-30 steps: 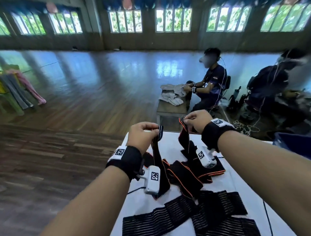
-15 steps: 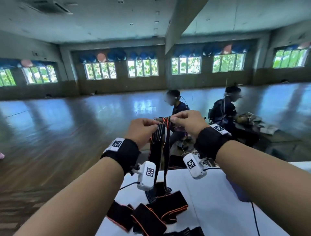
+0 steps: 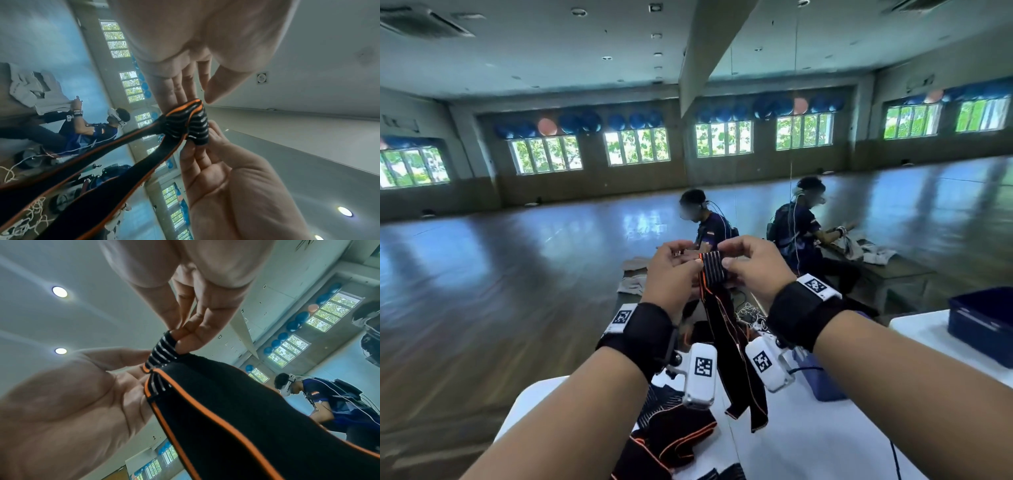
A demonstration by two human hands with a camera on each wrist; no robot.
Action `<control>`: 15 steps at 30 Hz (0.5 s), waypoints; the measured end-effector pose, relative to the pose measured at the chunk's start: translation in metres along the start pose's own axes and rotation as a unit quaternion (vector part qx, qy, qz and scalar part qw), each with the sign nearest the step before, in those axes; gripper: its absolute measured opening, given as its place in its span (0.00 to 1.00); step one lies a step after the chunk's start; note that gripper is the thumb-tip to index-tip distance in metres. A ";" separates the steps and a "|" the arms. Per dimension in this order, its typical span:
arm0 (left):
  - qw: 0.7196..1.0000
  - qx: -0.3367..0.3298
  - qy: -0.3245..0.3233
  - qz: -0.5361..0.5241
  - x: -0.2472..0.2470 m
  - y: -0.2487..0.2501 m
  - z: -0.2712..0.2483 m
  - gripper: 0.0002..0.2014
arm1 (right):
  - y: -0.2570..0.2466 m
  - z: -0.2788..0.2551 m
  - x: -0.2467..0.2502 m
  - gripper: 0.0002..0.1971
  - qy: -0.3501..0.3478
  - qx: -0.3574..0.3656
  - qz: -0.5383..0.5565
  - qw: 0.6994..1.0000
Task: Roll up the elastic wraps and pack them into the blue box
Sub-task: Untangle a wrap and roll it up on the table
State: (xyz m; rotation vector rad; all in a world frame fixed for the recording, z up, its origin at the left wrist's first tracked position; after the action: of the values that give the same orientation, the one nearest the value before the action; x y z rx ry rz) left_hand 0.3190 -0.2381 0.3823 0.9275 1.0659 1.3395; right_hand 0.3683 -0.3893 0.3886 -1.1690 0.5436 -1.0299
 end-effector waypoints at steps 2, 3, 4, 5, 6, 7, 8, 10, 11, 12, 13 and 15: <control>1.000 -0.008 -0.004 -0.011 -0.010 -0.001 0.001 0.13 | -0.002 -0.007 0.008 0.09 0.011 0.008 -0.002 1.000; 1.000 -0.012 -0.002 -0.012 -0.014 -0.001 0.001 0.13 | -0.003 -0.010 0.011 0.09 0.014 0.007 -0.004 1.000; 1.000 -0.017 0.002 -0.011 -0.017 -0.002 0.002 0.12 | -0.003 -0.013 0.014 0.08 0.019 0.006 -0.007 1.000; 1.000 -0.021 0.006 -0.011 -0.020 -0.002 0.002 0.12 | -0.002 -0.015 0.018 0.08 0.025 0.005 -0.016 1.000; 1.000 -0.020 0.010 -0.013 -0.023 -0.003 0.003 0.11 | 0.000 -0.017 0.022 0.07 0.035 0.008 -0.036 0.999; 1.000 -0.017 0.014 -0.016 -0.025 -0.005 0.003 0.09 | 0.000 -0.019 0.025 0.06 0.047 0.015 -0.063 0.997; 0.999 -0.013 0.018 -0.023 -0.026 -0.006 0.003 0.08 | -0.001 -0.023 0.028 0.06 0.056 0.020 -0.090 0.994; 0.999 -0.010 0.027 -0.028 -0.028 -0.008 0.004 0.06 | 0.002 -0.033 0.028 0.10 0.067 0.023 -0.126 0.990; 0.999 -0.009 0.033 -0.022 -0.028 -0.008 0.005 0.06 | 0.005 -0.039 0.027 0.14 0.068 0.021 -0.147 0.987; 0.999 -0.009 0.037 -0.021 -0.029 -0.008 0.005 0.06 | 0.008 -0.046 0.024 0.17 0.068 0.022 -0.173 0.982; 0.999 -0.010 0.038 -0.022 -0.031 -0.008 0.004 0.05 | 0.012 -0.053 0.021 0.21 0.066 0.022 -0.197 0.978; 0.999 -0.008 0.029 -0.029 -0.039 -0.008 0.001 0.05 | 0.022 -0.065 0.016 0.26 0.069 0.027 -0.219 0.973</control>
State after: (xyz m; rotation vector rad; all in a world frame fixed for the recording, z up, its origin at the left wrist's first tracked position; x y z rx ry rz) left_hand 0.3246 -0.2770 0.3772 0.8441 1.1168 1.3314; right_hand 0.3316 -0.4340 0.3488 -1.2021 0.3681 -1.5030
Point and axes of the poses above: each hand's wrist, its own z-axis towards the middle knuckle, its own x-axis out of the back of the hand, y = z × x, the point moved 7 cm from there along z, towards the middle knuckle, and after that the axes turned 15 degrees about -y, right-handed, at the moved point
